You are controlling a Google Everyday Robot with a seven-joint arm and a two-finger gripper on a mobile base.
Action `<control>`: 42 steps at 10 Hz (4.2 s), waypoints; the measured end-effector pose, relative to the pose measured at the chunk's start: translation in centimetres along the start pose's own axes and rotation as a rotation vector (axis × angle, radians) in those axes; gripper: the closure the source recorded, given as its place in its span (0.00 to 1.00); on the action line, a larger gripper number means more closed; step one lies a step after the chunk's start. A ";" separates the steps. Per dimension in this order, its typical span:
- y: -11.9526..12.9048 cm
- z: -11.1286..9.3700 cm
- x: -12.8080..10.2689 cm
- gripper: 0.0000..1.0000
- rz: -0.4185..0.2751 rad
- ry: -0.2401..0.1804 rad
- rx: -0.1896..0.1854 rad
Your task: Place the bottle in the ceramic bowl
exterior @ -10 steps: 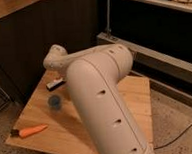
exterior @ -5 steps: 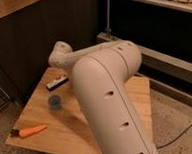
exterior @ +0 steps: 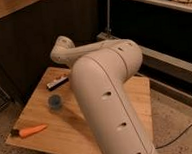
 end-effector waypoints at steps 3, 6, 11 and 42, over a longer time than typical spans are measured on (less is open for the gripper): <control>-3.0 0.7 0.0 1.00 -0.009 0.018 0.046; -4.2 1.6 0.6 1.00 -0.032 0.042 0.058; -4.0 2.9 0.9 1.00 -0.064 0.065 0.042; -3.8 0.6 2.5 0.20 -0.012 0.118 -0.032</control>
